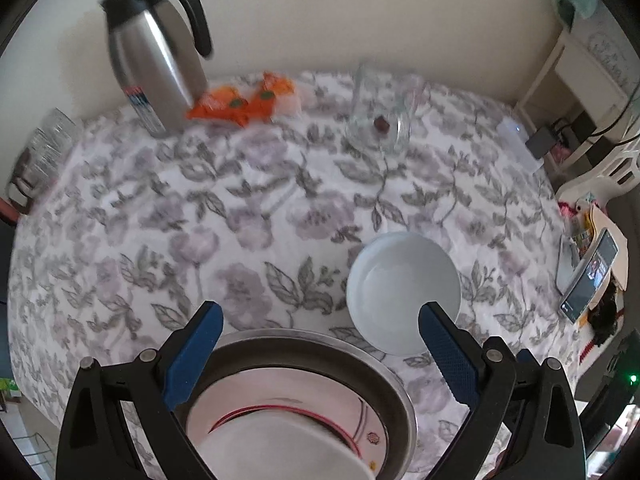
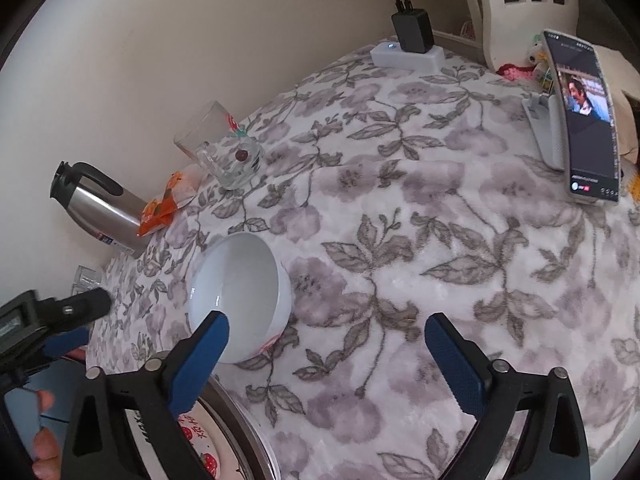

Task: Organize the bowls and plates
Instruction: 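Move both tools to the plain white round bowl and close on its rim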

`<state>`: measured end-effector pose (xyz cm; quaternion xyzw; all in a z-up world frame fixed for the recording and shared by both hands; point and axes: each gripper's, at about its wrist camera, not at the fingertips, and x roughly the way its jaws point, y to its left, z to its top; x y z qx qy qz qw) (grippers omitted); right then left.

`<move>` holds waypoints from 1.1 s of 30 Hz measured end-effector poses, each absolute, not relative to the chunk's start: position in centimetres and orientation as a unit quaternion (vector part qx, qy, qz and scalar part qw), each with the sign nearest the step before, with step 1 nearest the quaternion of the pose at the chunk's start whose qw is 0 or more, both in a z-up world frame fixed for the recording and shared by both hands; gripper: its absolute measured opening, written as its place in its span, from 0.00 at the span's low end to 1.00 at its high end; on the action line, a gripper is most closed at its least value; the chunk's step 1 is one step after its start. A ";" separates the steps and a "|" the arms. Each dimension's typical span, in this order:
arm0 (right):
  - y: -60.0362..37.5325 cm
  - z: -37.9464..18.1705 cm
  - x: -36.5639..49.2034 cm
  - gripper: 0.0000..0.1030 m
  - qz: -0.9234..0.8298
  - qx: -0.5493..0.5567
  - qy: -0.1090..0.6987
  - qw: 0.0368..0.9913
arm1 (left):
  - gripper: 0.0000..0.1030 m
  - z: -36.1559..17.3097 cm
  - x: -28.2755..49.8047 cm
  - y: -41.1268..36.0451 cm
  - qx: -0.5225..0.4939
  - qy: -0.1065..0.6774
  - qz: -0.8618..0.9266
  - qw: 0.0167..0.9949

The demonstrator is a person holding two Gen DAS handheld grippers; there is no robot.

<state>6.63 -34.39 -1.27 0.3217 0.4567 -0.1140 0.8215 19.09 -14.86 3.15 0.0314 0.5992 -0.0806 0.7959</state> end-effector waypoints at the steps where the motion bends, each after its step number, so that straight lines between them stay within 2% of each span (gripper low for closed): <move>1: -34.3 -1.4 6.7 0.88 -0.112 0.322 0.458 0.821 | 0.95 2.6 19.5 -14.8 0.026 0.611 -0.080 0.788; 2: -34.3 -1.6 6.8 0.85 -0.111 0.322 0.460 0.820 | 0.95 2.2 19.6 -14.8 0.022 0.616 -0.077 0.783; 9: -33.8 -2.7 7.9 0.78 -0.097 0.322 0.474 0.814 | 0.94 1.5 21.0 -15.4 0.044 0.625 -0.060 0.777; 12: -33.6 -3.1 8.3 0.74 -0.095 0.318 0.482 0.811 | 0.89 1.6 21.6 -15.8 0.052 0.627 -0.052 0.776; 17: -33.2 -3.8 8.9 0.66 -0.088 0.315 0.494 0.805 | 0.88 1.4 22.1 -17.3 0.091 0.627 -0.052 0.772; 18: -33.2 -3.8 9.0 0.65 -0.086 0.314 0.496 0.805 | 0.86 1.3 22.2 -17.5 0.096 0.627 -0.052 0.771; 19: -33.1 -3.9 9.2 0.64 -0.084 0.313 0.497 0.805 | 0.78 1.1 22.3 -17.7 0.099 0.628 -0.054 0.770; 21: -32.9 -4.1 9.4 0.62 -0.081 0.312 0.500 0.804 | 0.70 0.5 22.8 -17.9 0.097 0.637 -0.057 0.763; 23: -32.9 -4.3 9.6 0.60 -0.079 0.311 0.503 0.802 | 0.68 -0.3 23.2 -18.1 0.097 0.645 -0.059 0.756; 28: -33.0 -4.9 10.0 0.54 -0.073 0.318 0.507 0.797 | 0.54 -1.8 23.8 -19.3 0.108 0.655 -0.068 0.745; 33: -33.0 -5.0 10.3 0.42 -0.064 0.322 0.505 0.798 | 0.45 -3.2 24.0 -20.7 0.124 0.660 -0.082 0.737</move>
